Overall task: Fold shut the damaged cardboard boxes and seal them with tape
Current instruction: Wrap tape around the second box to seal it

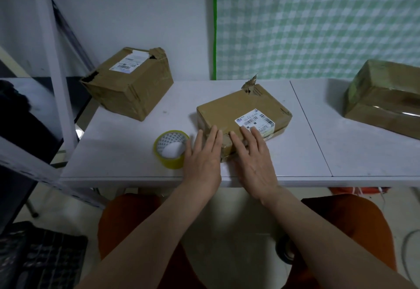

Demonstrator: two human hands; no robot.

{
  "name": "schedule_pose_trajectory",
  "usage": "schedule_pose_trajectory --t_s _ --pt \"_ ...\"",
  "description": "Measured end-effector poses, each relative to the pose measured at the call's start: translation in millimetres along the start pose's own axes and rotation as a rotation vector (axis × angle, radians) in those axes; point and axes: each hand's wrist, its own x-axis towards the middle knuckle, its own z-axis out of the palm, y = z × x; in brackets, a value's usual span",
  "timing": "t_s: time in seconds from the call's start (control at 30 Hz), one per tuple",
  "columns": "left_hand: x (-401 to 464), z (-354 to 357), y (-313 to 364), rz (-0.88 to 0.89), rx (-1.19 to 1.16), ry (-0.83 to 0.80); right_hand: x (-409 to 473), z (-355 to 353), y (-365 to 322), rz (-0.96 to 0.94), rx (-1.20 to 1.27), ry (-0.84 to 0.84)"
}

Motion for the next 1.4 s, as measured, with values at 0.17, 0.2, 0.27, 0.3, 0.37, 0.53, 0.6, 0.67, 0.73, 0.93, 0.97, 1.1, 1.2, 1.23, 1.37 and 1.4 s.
schedule_pose_trajectory --t_s 0.17,0.2,0.27,0.3,0.37,0.53,0.6,0.67,0.73,0.93,0.97,1.1,1.2,1.23,1.37,1.4 --pt "-10 -11 -19 -0.137 -0.259 0.126 0 -11 -10 0.030 0.073 0.033" --pt "-13 -12 -30 -0.181 -0.285 0.171 -1 -13 -14 0.032 0.095 0.039" --pt "-19 -10 -50 -0.220 -0.293 0.197 -3 -15 -21 0.023 0.110 0.052" --pt "-21 -9 -57 -0.221 -0.276 0.179 -4 -15 -22 0.022 0.106 0.056" --pt "-22 -9 -66 -0.222 -0.247 0.111 -3 -13 -21 0.043 0.092 0.062" --pt "-21 -6 -80 -0.215 -0.162 0.081 1 -22 -24 0.071 0.066 0.071" --pt "-20 -5 -88 -0.238 -0.226 0.089 1 -25 -29 0.027 0.088 0.088" --pt "-20 -6 -92 -0.264 -0.371 0.115 -1 -26 -35 -0.012 0.133 0.108" --pt "-22 -9 -95 -0.310 -0.545 0.166 0 -27 -42 -0.032 0.173 0.121" --pt "-30 -37 -98 -0.268 -1.141 0.151 11 -33 -63 -0.054 0.288 0.152" --pt "-32 -41 -98 -0.265 -1.220 0.112 15 -35 -66 -0.055 0.307 0.157" --pt "-33 -50 -99 -0.292 -1.538 -0.029 30 -43 -73 0.063 0.499 0.103" --pt "-32 -57 -95 -0.315 -1.807 -0.114 43 -57 -82 0.359 0.841 -0.012" --pt "-33 -61 -92 -0.322 -1.877 -0.150 47 -61 -83 0.428 0.938 -0.022" --pt "-29 -71 -83 -0.509 -2.112 -0.211 51 -66 -85 0.562 1.104 0.003" --pt "-27 -73 -81 -0.594 -2.157 -0.183 50 -65 -85 0.574 1.116 -0.007"
